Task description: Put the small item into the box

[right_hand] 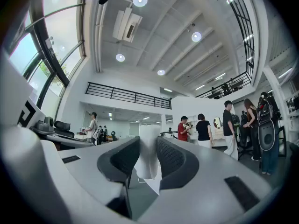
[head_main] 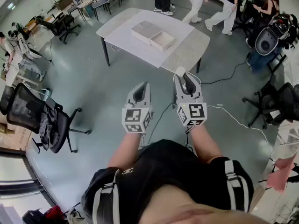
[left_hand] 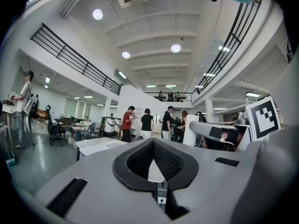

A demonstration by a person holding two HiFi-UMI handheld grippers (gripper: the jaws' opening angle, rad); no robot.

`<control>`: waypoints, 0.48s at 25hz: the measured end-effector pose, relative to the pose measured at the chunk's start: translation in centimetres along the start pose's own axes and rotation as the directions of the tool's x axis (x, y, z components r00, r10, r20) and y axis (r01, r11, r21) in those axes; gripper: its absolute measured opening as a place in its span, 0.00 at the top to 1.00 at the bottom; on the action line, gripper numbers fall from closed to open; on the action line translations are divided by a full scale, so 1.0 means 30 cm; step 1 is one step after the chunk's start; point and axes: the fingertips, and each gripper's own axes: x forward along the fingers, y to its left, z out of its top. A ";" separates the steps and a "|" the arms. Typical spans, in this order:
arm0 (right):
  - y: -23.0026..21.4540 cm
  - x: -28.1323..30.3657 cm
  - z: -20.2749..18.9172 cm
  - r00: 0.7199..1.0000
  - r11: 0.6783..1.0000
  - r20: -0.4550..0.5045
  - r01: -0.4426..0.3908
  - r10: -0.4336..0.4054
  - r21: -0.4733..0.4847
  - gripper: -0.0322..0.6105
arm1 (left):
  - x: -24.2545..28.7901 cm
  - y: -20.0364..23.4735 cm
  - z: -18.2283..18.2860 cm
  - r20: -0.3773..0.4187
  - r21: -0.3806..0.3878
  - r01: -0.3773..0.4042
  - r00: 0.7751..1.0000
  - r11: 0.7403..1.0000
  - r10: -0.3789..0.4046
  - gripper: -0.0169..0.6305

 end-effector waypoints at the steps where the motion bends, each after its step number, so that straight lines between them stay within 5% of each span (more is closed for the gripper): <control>1: -0.004 -0.002 -0.002 1.000 1.000 0.000 0.001 -0.001 -0.003 0.77 | 0.002 -0.002 -0.001 0.001 0.000 0.001 1.000 1.000 -0.001 0.97; 12: 0.001 -0.010 0.012 0.999 0.999 0.025 0.021 -0.022 0.029 0.76 | -0.009 0.008 -0.006 -0.007 -0.010 0.010 1.000 1.000 -0.011 0.97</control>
